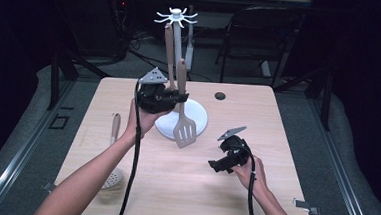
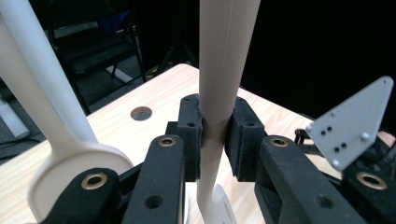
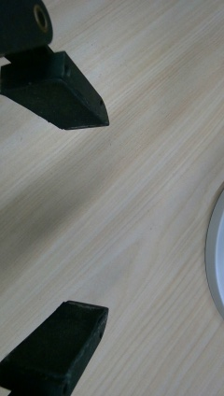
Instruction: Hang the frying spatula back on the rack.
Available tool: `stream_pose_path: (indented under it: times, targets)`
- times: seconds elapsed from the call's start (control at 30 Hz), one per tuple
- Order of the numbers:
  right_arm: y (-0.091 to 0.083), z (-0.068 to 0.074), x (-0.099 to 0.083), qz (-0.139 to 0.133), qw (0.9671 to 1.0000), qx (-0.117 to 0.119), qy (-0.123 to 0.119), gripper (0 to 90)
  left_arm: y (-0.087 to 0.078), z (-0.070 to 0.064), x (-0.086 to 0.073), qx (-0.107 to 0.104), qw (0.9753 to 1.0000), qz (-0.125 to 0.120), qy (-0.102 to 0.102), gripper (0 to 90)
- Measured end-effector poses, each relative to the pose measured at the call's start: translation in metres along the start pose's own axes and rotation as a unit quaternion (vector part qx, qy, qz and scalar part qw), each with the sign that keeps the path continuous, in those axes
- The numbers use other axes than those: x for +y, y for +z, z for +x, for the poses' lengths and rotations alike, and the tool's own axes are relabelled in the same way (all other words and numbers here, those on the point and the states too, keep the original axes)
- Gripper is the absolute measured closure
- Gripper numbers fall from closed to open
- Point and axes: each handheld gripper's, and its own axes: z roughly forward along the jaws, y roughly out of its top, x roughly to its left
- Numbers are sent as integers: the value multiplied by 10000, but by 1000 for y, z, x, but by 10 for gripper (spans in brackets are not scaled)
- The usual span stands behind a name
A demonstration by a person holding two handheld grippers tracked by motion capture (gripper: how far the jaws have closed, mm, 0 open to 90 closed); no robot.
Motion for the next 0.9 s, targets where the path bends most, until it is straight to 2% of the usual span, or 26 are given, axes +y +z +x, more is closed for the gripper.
stream_pose_path:
  times: [0.13, 0.33, 0.47, 0.57, 0.67, 0.9]
  targets:
    - [1, 2, 1, 53, 10000, 21, 10, 78, 2, 3, 9, 17, 10000, 51, 65, 775]
    - [1, 0, 1, 29, 10000, -15, -34, 80, 9, 11, 24, 41, 10000, 23, 20, 774]
    - [1, 0, 0, 39, 10000, 3, -11, 80, 13, 14, 30, 52, 9999, 71, 96, 774]
    - [1, 0, 1, -33, 10000, 23, -8, 81, 14, 18, 37, 54, 10000, 52, 51, 774]
    - [1, 1, 1, 68, 10000, 3, -33, 81, 14, 22, 40, 105, 9999, 52, 63, 774]
    - [2, 0, 2, 120, 9999, 10, -95, 81, 15, 38, 51, 200, 9998, 22, -76, 774]
